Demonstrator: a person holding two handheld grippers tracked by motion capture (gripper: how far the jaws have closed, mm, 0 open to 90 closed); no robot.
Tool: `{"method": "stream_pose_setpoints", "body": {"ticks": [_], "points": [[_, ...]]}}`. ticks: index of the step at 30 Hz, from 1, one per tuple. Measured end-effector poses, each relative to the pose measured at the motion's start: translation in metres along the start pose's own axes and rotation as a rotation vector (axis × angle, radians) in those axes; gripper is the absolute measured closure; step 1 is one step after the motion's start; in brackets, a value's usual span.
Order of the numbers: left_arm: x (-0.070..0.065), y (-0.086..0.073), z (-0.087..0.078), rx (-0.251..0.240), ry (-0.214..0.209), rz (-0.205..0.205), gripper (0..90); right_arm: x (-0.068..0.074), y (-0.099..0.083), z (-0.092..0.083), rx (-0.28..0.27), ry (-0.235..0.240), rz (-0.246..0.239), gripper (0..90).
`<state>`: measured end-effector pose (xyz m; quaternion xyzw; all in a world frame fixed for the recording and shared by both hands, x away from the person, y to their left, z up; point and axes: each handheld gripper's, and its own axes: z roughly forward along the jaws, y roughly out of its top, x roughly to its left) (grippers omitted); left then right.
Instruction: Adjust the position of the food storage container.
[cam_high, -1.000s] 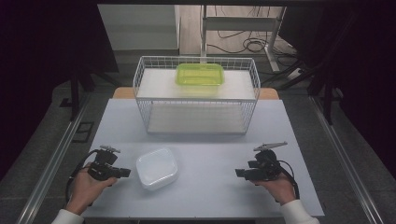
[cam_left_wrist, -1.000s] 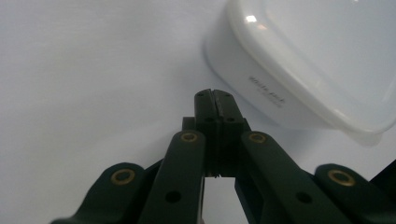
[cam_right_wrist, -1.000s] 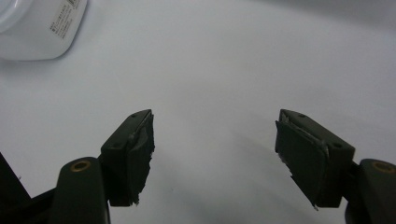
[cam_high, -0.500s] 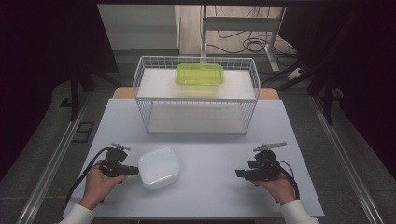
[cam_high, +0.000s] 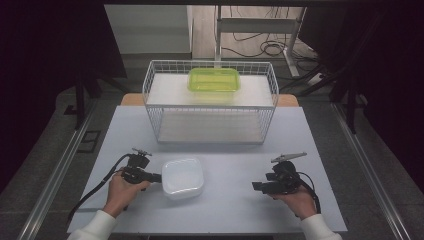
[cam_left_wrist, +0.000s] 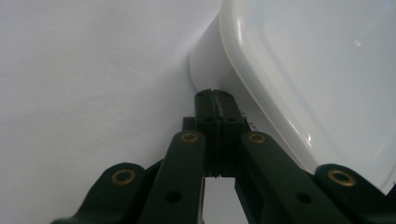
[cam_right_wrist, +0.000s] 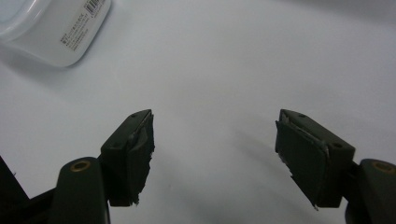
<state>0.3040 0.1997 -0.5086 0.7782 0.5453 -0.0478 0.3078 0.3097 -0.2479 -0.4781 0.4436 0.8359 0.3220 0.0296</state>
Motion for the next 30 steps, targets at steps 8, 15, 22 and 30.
{"method": "stream_pose_setpoints", "body": {"ticks": [8, 15, 22, 30], "points": [[-0.009, 0.011, 0.006, -0.008, -0.027, 0.019, 89.9, 0.000, 0.000, 0.002, 0.009, -0.003, -0.001, 27.8], [-0.025, 0.025, 0.020, 0.001, -0.045, 0.051, 89.9, 0.000, 0.000, 0.002, 0.015, -0.005, -0.003, 27.9], [-0.041, 0.028, 0.031, 0.020, -0.071, 0.078, 89.9, -0.003, -0.002, 0.000, 0.006, -0.011, -0.001, 27.8], [-0.048, 0.023, 0.031, 0.035, -0.108, 0.106, 89.9, -0.004, -0.001, 0.000, 0.007, -0.014, -0.004, 27.8]]}}
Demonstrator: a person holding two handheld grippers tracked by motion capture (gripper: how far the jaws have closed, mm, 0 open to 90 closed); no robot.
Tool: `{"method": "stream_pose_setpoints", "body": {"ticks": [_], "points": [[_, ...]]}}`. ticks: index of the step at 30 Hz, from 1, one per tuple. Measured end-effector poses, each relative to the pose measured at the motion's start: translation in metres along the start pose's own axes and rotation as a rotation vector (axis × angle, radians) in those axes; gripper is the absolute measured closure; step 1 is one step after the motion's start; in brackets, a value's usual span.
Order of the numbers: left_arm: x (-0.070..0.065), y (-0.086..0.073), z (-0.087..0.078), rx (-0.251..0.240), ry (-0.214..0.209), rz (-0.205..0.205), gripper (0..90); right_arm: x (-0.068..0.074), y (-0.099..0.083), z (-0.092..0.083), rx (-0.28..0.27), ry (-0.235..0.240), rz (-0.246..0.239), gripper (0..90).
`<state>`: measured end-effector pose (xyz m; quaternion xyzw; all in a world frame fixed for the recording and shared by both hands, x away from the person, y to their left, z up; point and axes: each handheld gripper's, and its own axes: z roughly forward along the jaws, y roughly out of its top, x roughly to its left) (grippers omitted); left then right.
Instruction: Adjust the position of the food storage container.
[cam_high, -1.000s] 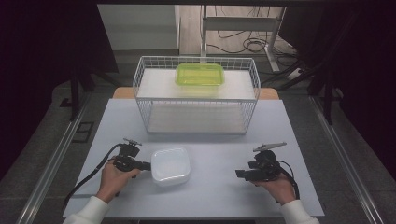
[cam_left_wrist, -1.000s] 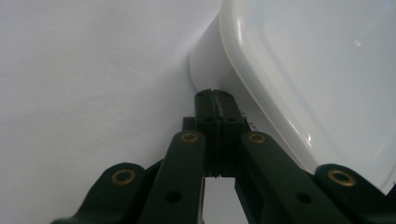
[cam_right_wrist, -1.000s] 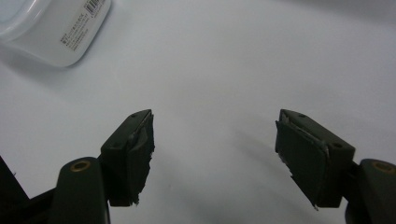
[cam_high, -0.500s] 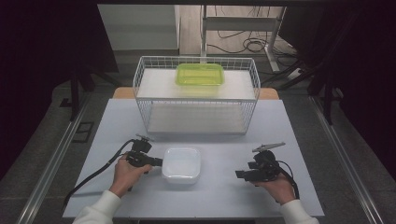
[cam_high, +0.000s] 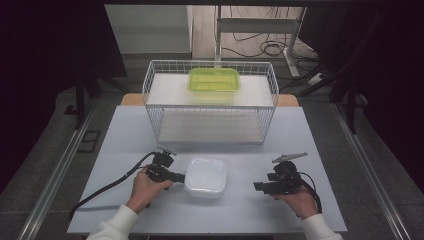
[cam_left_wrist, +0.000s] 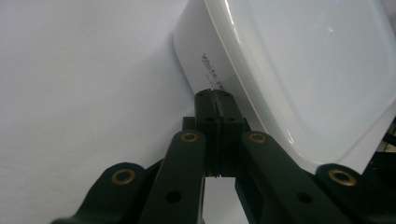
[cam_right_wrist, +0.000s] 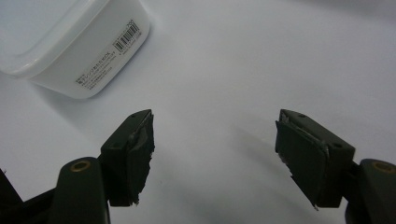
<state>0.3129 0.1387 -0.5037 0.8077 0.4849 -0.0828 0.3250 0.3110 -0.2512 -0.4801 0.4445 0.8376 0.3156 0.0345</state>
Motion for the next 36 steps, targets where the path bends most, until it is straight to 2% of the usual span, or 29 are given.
{"method": "stream_pose_setpoints", "body": {"ticks": [4, 11, 14, 16, 19, 20, 21, 22, 23, 25, 26, 28, 30, 33, 36], "points": [[-0.004, -0.003, 0.003, 0.009, -0.029, 0.006, 89.8, 0.000, 0.000, 0.001, 0.002, 0.002, 0.004, 27.8], [-0.006, -0.005, 0.005, 0.016, -0.041, 0.011, 89.8, 0.000, 0.000, 0.000, -0.002, -0.005, 0.008, 27.8], [-0.005, -0.004, 0.000, -0.011, -0.042, 0.003, 89.7, -0.001, 0.000, -0.001, -0.010, -0.009, 0.006, 27.8], [-0.006, -0.003, -0.006, -0.049, -0.035, -0.006, 89.5, -0.001, 0.000, -0.004, -0.040, -0.016, 0.019, 27.8], [-0.007, -0.002, -0.017, -0.115, -0.018, -0.015, 87.8, -0.002, 0.000, -0.006, -0.056, -0.021, 0.020, 27.8], [-0.006, -0.002, -0.025, -0.150, 0.006, -0.010, 83.5, -0.003, 0.000, -0.008, -0.069, -0.023, 0.026, 27.8], [-0.006, -0.002, -0.025, -0.150, 0.006, -0.010, 80.9, -0.003, 0.000, -0.008, -0.069, -0.023, 0.026, 27.8], [-0.006, -0.002, -0.029, -0.170, 0.017, -0.012, 76.6, -0.002, 0.000, -0.010, -0.082, -0.010, 0.032, 27.6], [-0.006, -0.002, -0.033, -0.198, 0.028, -0.016, 76.6, -0.002, 0.000, -0.010, -0.082, -0.010, 0.032, 27.6], [-0.007, -0.003, -0.041, -0.250, 0.048, -0.021, 64.2, -0.001, 0.001, -0.010, -0.092, -0.002, 0.026, 27.3], [-0.006, -0.003, -0.045, -0.261, 0.044, -0.024, 56.0, -0.001, 0.001, -0.011, -0.092, 0.003, 0.025, 26.9], [-0.005, -0.002, -0.049, -0.258, 0.033, -0.028, 42.2, 0.001, 0.001, -0.012, -0.099, 0.014, 0.029, 26.3], [-0.004, -0.003, -0.051, -0.248, 0.040, -0.016, 31.5, 0.002, 0.002, -0.013, -0.108, 0.040, 0.026, 25.8], [-0.004, -0.004, -0.050, -0.235, 0.051, 0.004, 28.9, 0.003, 0.003, -0.012, -0.110, 0.050, 0.029, 25.5], [-0.004, -0.003, -0.048, -0.229, 0.039, 0.008, 27.0, 0.004, 0.002, -0.012, -0.107, 0.065, 0.030, 25.4]]}}
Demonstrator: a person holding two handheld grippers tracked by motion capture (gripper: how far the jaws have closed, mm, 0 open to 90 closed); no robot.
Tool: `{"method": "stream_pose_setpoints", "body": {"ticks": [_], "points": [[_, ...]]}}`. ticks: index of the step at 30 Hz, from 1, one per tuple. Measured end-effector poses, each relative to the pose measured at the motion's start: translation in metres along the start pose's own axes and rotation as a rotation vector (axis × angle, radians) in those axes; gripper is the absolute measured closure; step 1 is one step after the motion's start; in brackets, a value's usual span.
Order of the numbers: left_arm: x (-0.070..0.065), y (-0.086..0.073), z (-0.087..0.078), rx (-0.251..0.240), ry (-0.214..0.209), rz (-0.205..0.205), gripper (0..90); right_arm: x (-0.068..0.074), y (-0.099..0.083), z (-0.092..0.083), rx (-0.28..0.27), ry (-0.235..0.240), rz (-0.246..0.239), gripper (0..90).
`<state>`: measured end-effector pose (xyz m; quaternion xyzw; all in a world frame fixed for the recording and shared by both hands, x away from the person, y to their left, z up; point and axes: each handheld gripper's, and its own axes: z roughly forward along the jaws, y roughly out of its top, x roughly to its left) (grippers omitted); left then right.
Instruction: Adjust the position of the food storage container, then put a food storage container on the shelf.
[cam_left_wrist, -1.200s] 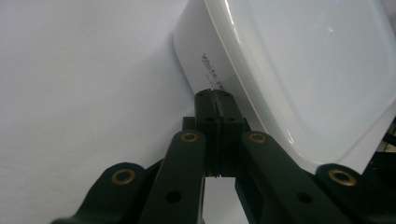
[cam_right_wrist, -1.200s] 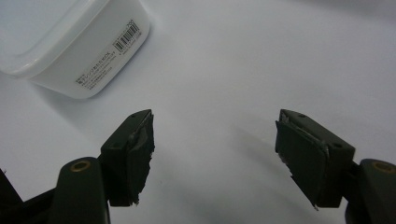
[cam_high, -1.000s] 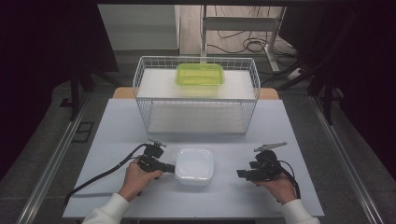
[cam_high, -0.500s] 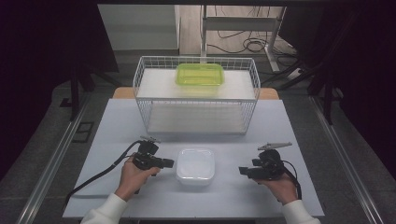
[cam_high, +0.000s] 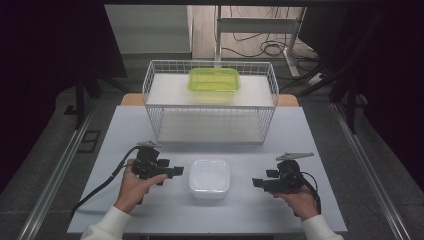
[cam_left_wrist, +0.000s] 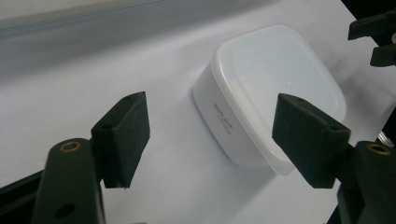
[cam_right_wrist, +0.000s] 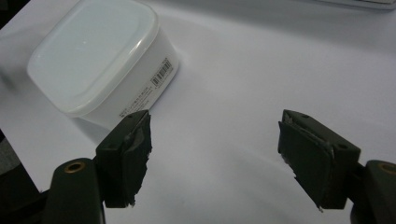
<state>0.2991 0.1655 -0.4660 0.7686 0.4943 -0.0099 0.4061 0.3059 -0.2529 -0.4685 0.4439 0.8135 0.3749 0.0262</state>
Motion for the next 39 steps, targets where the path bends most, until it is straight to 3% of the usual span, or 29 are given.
{"method": "stream_pose_setpoints", "body": {"ticks": [4, 9, 17, 21, 32, 36, 39], "points": [[0.001, 0.002, 0.002, 0.006, -0.027, -0.009, 26.8, 0.001, -0.003, -0.002, -0.007, 0.011, 0.004, 25.4], [0.003, 0.003, 0.004, 0.007, -0.022, -0.017, 26.2, 0.002, -0.004, -0.007, -0.023, 0.018, 0.023, 25.5], [0.003, 0.002, 0.006, 0.025, -0.026, -0.020, 25.7, 0.005, 0.006, 0.008, -0.033, 0.049, 0.075, 25.0], [0.002, 0.001, 0.007, 0.017, -0.040, -0.026, 26.7, 0.012, 0.012, 0.015, -0.032, 0.076, 0.075, 26.9], [0.002, 0.003, 0.015, 0.008, -0.095, -0.105, 27.8, 0.028, 0.024, 0.033, -0.028, 0.112, 0.117, 32.6], [0.004, 0.003, 0.026, 0.039, -0.132, -0.136, 29.4, 0.035, 0.030, 0.041, -0.042, 0.140, 0.138, 36.2], [0.004, 0.003, 0.029, 0.039, -0.139, -0.148, 30.9, 0.040, 0.030, 0.044, -0.041, 0.134, 0.133, 37.2]]}}
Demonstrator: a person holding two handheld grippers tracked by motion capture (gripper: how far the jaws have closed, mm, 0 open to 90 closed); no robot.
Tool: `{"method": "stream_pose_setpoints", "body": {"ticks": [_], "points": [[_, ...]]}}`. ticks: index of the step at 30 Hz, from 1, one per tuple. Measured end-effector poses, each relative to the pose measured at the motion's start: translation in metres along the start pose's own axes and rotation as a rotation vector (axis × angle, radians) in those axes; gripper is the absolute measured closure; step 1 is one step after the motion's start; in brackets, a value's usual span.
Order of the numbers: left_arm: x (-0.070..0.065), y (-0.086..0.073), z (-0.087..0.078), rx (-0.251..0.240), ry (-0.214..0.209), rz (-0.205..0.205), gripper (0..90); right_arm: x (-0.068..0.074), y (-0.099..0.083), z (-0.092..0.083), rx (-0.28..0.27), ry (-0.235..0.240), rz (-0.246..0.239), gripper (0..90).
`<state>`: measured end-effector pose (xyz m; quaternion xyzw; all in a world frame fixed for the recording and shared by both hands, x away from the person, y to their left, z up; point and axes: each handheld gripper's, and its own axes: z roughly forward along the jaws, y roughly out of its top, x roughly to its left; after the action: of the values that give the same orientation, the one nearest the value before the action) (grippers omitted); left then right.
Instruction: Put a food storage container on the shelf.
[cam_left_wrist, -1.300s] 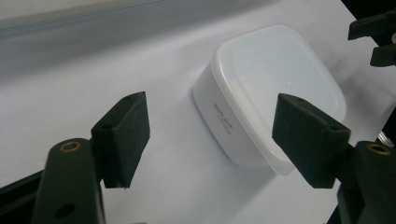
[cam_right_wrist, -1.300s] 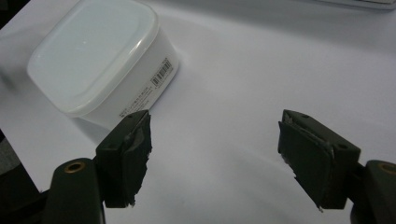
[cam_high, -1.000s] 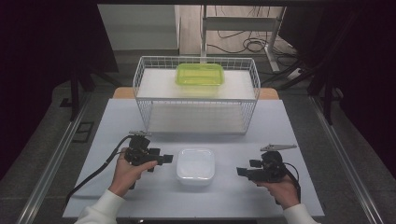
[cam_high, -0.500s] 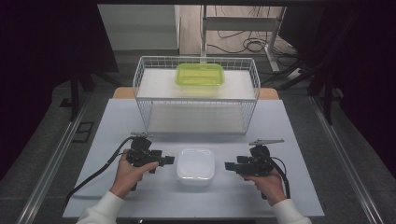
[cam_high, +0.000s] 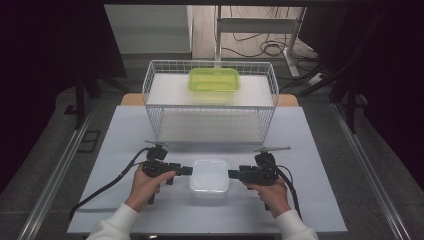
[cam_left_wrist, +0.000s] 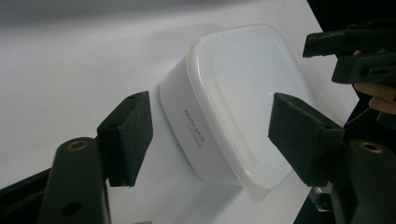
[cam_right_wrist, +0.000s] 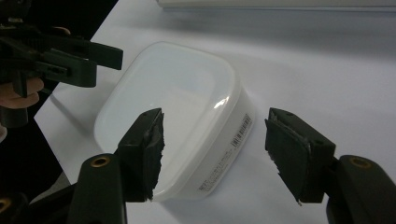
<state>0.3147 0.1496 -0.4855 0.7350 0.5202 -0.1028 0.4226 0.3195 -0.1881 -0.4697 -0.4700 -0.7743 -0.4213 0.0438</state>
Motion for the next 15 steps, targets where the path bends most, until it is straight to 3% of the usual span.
{"method": "stream_pose_setpoints", "body": {"ticks": [10, 15], "points": [[0.0007, -0.0041, 0.0074, 0.035, -0.022, -0.009, 37.3, -0.0032, -0.0007, 0.0064, 0.012, 0.021, 0.015, 40.7], [0.0019, -0.0024, 0.0067, 0.027, -0.031, -0.010, 46.5, -0.0071, 0.0006, 0.0089, 0.005, 0.044, 0.051, 43.9]]}}
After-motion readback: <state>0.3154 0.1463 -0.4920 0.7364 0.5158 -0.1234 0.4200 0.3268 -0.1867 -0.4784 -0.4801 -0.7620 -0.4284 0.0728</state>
